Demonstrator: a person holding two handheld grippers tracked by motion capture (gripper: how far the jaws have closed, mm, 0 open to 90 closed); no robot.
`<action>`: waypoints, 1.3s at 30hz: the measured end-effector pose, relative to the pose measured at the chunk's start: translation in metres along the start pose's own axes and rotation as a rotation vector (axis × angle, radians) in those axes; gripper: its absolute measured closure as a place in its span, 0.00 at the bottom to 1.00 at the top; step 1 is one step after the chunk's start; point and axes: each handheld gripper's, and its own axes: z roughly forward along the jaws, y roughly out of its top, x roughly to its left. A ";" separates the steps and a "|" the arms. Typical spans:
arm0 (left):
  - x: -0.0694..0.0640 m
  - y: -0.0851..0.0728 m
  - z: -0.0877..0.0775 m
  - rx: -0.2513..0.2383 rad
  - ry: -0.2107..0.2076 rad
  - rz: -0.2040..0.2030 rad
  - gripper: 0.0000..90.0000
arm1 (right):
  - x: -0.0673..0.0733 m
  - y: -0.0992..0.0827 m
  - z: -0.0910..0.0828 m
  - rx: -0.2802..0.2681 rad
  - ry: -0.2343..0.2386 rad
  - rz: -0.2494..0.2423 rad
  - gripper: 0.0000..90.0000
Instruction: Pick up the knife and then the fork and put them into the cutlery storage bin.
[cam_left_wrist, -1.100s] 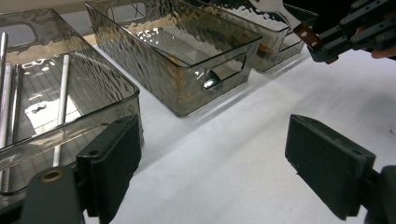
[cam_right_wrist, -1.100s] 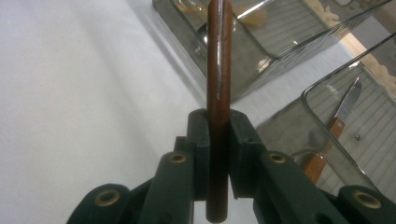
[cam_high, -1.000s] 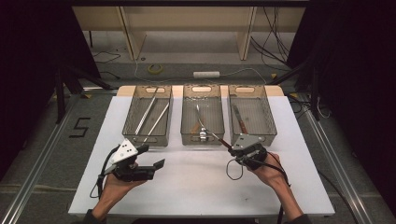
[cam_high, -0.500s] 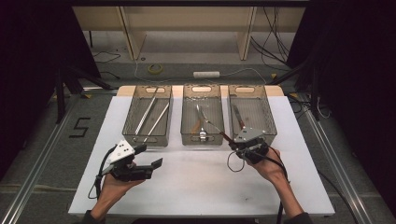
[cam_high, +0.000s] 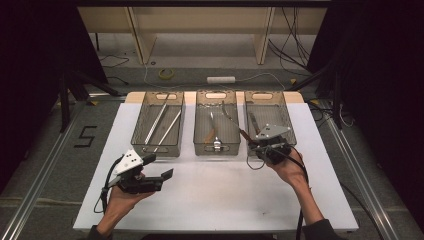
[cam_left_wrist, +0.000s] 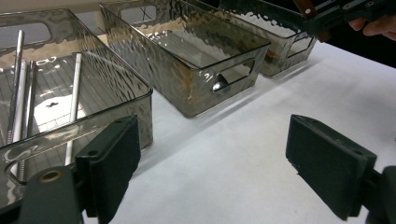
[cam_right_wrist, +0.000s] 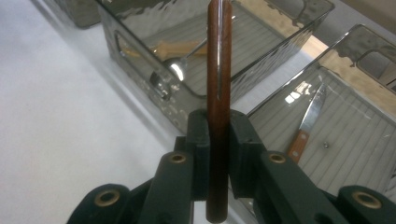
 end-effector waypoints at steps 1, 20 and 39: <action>0.000 0.000 0.000 0.000 0.001 0.000 0.19 | -0.002 0.002 0.000 0.004 -0.002 0.001 0.90; 0.000 0.000 0.001 0.007 -0.001 -0.002 0.19 | -0.040 0.019 0.006 0.011 -0.032 0.113 0.90; 0.001 0.000 0.000 0.002 0.000 -0.006 0.19 | -0.076 0.015 0.026 0.087 -0.096 0.257 0.90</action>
